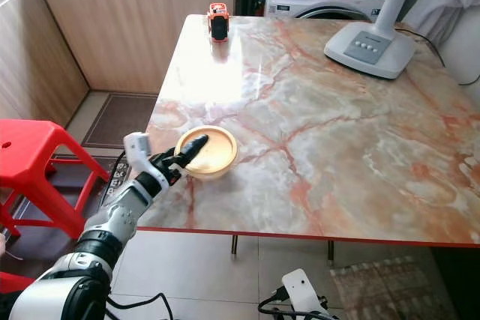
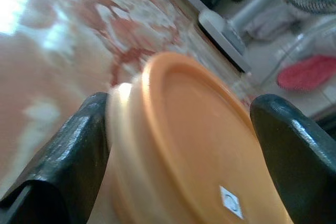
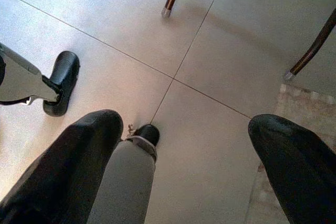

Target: Restocking fridge

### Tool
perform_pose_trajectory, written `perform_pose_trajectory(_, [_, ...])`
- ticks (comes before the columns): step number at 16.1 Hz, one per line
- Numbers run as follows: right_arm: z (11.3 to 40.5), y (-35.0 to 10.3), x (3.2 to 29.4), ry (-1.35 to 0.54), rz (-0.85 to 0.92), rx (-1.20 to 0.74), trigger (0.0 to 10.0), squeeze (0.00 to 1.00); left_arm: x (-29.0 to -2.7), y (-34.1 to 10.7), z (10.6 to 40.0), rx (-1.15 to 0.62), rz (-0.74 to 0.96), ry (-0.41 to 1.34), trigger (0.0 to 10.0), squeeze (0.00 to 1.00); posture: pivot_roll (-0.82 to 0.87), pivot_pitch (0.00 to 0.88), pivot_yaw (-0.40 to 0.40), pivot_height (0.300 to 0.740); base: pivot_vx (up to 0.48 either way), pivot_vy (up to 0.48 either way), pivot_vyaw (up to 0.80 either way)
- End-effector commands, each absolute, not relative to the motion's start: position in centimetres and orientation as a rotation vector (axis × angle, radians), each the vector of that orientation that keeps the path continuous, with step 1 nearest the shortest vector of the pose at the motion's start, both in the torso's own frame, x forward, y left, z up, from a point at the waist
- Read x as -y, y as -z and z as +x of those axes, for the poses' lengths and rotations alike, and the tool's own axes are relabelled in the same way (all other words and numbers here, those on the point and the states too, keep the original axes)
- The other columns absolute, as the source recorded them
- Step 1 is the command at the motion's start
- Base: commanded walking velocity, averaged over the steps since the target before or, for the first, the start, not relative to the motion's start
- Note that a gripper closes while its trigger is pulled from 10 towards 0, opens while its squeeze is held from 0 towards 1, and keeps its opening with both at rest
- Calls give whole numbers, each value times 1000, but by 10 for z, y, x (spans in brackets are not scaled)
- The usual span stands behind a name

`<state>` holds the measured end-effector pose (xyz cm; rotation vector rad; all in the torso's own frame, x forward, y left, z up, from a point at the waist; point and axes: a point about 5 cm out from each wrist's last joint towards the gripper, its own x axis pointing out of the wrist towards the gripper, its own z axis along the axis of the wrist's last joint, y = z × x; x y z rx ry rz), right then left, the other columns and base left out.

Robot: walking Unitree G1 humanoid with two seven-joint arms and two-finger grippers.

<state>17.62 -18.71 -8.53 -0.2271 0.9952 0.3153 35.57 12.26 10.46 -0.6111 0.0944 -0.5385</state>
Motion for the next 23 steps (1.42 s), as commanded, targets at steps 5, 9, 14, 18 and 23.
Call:
perform_pose_trajectory(5, [172, 87, 190, -328, -247, -1011, 10000, 0, -120, -101, 356, -123, -606, 555, 7804, 0, -73, 72, -43, 740, 0, 0, 0])
perform_pose_trajectory(9, [172, 87, 190, -329, -250, -1011, 10000, 0, -122, -99, 356, -127, -601, 547, 0, 0, -73, 72, -44, 740, 0, 0, 0])
perform_pose_trajectory(14, [172, 87, 190, -333, -257, -1013, 10000, 0, -122, -98, 356, -123, -607, 538, 0, 0, -76, 72, -45, 740, 0, 0, 0])
perform_pose_trajectory(18, [172, 87, 191, -333, -260, -1015, 10000, 0, -126, -99, 357, -96, -631, 490, 0, 0, -77, 70, -46, 740, 0, 0, 0])
perform_pose_trajectory(23, [170, 88, 190, -335, -261, -1019, 10000, 0, -134, -108, 360, -32, -670, 447, 0, 0, -76, 57, -51, 740, 0, 0, 0])
